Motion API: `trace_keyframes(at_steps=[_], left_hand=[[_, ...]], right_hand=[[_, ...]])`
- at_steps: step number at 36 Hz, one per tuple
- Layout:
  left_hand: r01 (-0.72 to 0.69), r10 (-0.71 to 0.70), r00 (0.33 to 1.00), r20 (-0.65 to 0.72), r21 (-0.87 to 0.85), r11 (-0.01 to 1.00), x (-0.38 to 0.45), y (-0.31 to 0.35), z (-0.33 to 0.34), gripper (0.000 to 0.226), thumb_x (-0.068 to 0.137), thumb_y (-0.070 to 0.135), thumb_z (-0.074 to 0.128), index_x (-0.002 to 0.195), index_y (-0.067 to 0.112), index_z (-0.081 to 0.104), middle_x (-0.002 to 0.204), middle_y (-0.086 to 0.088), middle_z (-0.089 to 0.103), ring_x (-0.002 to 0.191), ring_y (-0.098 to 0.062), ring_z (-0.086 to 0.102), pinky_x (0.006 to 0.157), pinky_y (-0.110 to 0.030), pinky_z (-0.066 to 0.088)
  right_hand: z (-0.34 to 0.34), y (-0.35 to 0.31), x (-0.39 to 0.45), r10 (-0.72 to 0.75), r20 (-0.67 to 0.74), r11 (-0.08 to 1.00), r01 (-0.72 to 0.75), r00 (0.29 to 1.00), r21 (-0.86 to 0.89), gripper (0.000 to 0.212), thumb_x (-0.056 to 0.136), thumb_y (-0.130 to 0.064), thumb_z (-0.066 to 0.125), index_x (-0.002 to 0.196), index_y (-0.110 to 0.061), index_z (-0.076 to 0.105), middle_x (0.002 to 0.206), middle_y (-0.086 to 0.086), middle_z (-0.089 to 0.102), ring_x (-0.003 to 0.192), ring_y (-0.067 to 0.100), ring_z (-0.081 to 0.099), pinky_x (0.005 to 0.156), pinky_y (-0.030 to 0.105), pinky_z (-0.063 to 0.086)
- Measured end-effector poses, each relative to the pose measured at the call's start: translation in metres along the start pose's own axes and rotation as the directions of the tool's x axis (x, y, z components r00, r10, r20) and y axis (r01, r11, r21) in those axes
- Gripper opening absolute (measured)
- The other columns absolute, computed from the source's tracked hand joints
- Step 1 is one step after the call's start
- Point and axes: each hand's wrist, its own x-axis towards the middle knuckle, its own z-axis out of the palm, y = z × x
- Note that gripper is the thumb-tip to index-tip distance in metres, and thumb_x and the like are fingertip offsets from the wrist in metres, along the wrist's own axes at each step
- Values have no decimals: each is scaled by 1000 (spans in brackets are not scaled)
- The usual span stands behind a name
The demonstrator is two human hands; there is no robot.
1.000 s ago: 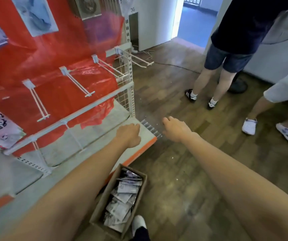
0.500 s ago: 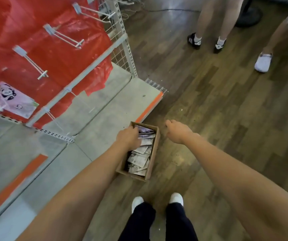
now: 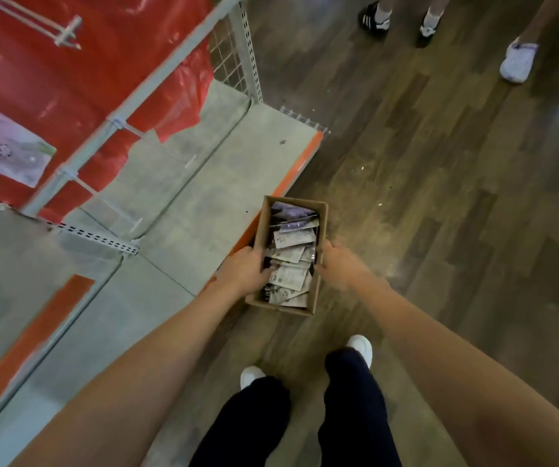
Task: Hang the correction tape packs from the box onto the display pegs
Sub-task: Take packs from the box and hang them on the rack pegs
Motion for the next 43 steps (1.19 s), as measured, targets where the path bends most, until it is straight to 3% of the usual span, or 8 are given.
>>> trace_keyframes(at_steps=[2, 7, 12, 18, 27, 31, 35, 43], left_hand=[[29, -28, 999, 28, -26, 999, 8, -22, 27, 33, 92, 35, 52, 113, 10, 54, 113, -12, 59, 103, -31, 57, 87, -43, 49], [42, -40, 996, 76, -20, 999, 58, -59, 99, 33, 92, 25, 52, 116, 3, 50, 114, -16, 56, 107, -33, 56, 83, -39, 46], [66, -62, 997, 46, -77, 995, 129, -75, 169, 21, 93, 27, 54, 106, 11, 50, 116, -11, 56, 104, -27, 56, 82, -37, 47], [-28, 27, 999, -24, -45, 999, 220, -87, 236, 34, 94, 29, 53, 121, 10, 49, 123, -12, 55, 113, -28, 53, 87, -38, 45], [-33, 24, 986, -165, -49, 998, 326, -116, 301, 36, 94, 27, 48, 126, 10, 49, 126, -12, 55, 113, -30, 55, 87, -39, 46], [-45, 20, 976, -216, -113, 993, 336, -126, 308, 39, 97, 34, 46, 124, 7, 51, 126, -13, 57, 113, -33, 56, 88, -40, 45], [-32, 6, 984, -177, -146, 989, 331, -130, 312, 36, 96, 26, 47, 124, 4, 47, 125, -17, 56, 112, -34, 55, 85, -39, 45], [166, -264, 949, -169, -443, 881, 376, -111, 312, 54, 101, 38, 41, 134, -5, 38, 136, -23, 50, 124, -39, 49, 95, -40, 42]], right_hand=[[34, -5, 15, 6, 39, 1000, -6, 999, 3, 42, 99, -23, 46, 137, -7, 37, 140, 16, 42, 124, 35, 47, 99, 41, 43], [110, 4, 74, -6, 92, 1000, 8, 996, -21, 37, 100, -23, 44, 134, -9, 38, 139, 12, 42, 122, 33, 47, 99, 46, 41], [170, 31, 144, 27, 43, 996, -24, 999, -81, 38, 99, -21, 45, 134, -9, 38, 138, 10, 44, 125, 30, 45, 101, 45, 41], [221, 66, 227, 68, -46, 991, -73, 997, -114, 41, 97, -14, 43, 136, -7, 35, 140, 12, 41, 125, 31, 44, 97, 43, 43], [243, 111, 310, 14, -220, 989, -46, 975, -144, 34, 97, -13, 44, 130, -5, 40, 134, 15, 43, 121, 33, 47, 93, 39, 41], [238, 117, 326, 5, -274, 993, -37, 962, -109, 40, 98, -19, 50, 133, -4, 41, 135, 16, 44, 123, 33, 46, 99, 39, 40], [232, 114, 323, 5, -300, 999, -19, 954, -46, 39, 97, -19, 50, 132, -4, 43, 132, 16, 46, 118, 33, 49, 95, 39, 42], [225, 131, 324, 62, -308, 996, -77, 949, -39, 36, 95, -17, 50, 130, -5, 46, 130, 16, 47, 117, 35, 50, 95, 39, 43]])
